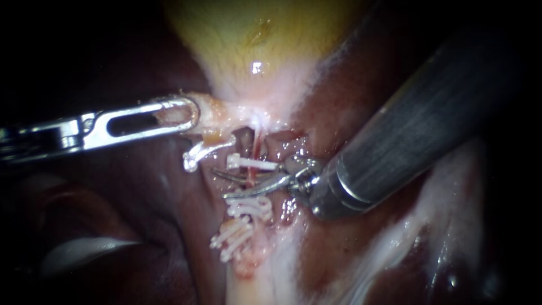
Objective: Go to the cutting position right tube
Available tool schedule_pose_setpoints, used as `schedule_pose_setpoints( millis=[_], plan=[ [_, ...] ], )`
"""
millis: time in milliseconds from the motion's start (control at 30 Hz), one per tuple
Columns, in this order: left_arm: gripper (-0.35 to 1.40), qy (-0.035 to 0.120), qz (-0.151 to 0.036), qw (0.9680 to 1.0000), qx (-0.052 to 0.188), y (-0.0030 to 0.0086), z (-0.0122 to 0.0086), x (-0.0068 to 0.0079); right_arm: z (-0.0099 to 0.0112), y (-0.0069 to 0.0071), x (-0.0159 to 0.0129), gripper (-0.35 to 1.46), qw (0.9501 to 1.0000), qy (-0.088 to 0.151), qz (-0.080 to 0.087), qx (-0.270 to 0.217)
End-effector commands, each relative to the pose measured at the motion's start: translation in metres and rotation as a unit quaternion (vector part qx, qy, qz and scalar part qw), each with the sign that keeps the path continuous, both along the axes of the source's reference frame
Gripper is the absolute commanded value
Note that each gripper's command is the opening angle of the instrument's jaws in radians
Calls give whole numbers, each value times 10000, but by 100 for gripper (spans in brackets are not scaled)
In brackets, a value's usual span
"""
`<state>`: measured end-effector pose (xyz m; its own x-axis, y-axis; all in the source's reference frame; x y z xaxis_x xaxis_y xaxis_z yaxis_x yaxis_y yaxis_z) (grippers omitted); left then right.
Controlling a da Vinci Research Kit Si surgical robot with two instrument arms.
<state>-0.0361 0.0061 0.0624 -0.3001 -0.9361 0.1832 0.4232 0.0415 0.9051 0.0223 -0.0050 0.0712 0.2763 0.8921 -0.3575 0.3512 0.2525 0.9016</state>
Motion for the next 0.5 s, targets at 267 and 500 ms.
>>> schedule_pose_setpoints(
  millis=[267,500],
  plan=[
    [-35,1,0,10000,-1,0,0,0,0,0,0,140,10000,0,-1,0],
    [-35,1,0,10000,-1,0,0,1,0,0,-1,140,10000,3,-4,0]
  ],
)
